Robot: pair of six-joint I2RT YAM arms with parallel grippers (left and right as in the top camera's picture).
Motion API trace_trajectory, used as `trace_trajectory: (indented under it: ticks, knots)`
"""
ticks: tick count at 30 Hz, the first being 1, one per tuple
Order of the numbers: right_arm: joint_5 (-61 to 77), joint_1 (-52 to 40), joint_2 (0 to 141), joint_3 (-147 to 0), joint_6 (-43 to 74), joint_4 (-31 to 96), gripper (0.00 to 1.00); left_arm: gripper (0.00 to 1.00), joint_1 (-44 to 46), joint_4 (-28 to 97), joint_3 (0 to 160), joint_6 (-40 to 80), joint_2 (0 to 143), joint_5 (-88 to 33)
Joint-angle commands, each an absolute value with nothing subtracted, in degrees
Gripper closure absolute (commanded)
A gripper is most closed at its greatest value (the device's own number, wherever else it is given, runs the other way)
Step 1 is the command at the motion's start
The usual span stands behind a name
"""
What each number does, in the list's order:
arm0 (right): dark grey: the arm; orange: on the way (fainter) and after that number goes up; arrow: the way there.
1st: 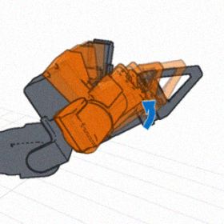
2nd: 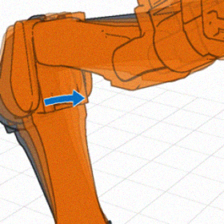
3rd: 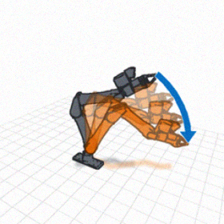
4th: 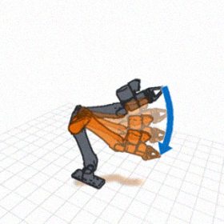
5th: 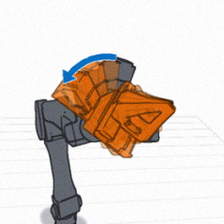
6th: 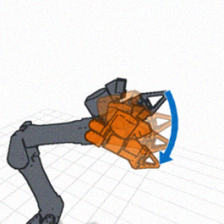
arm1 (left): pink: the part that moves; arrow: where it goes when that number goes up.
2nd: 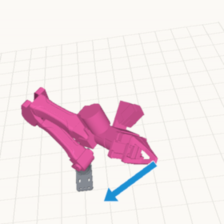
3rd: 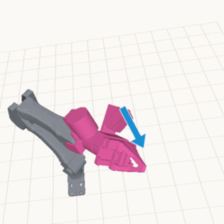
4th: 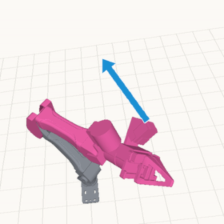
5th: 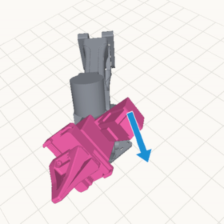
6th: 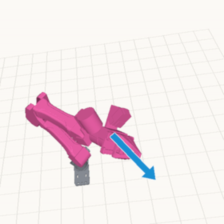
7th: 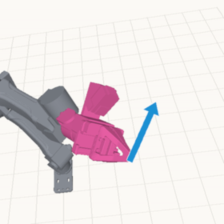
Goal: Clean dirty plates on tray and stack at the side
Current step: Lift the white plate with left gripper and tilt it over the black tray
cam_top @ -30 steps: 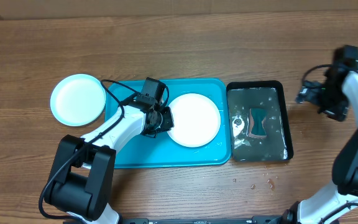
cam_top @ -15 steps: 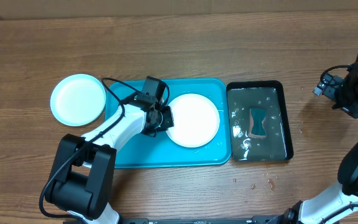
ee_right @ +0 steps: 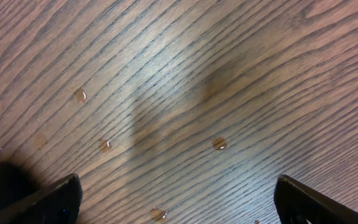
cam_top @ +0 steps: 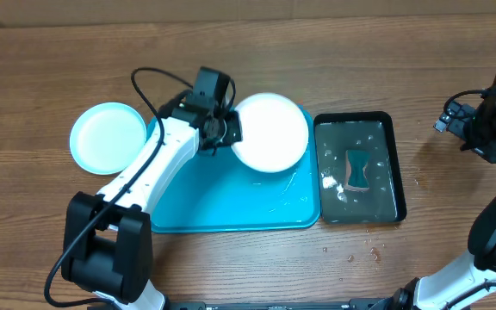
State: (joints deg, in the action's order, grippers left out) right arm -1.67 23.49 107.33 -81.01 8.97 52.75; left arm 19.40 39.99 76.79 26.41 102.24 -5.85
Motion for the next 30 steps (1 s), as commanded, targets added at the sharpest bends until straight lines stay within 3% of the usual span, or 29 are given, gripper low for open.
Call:
trace_trajectory:
  ticks: [1,7,16,23,30]
  knots:
    - [-1.43,23.55,106.63,-82.19,9.15,52.56,0.00,0.96,19.46,40.07,81.23,24.84,101.19,-5.56]
    - [-1.43,23.55,106.63,-82.19,9.15,52.56,0.00,0.96,23.00,37.12,83.74,24.84,101.19,-4.80]
    - [-1.43,23.53,106.63,-82.19,9.15,52.56,0.00,0.96,33.58,33.28,83.74,24.84,101.19,8.93]
    - [-1.43,23.55,106.63,-82.19,9.15,52.56,0.00,0.96,41.80,31.62,83.74,22.06,101.23,23.22]
    - [-1.43,23.53,106.63,-82.19,9.15,52.53,0.00,0.96,52.64,26.70,83.74,11.62,101.23,43.35]
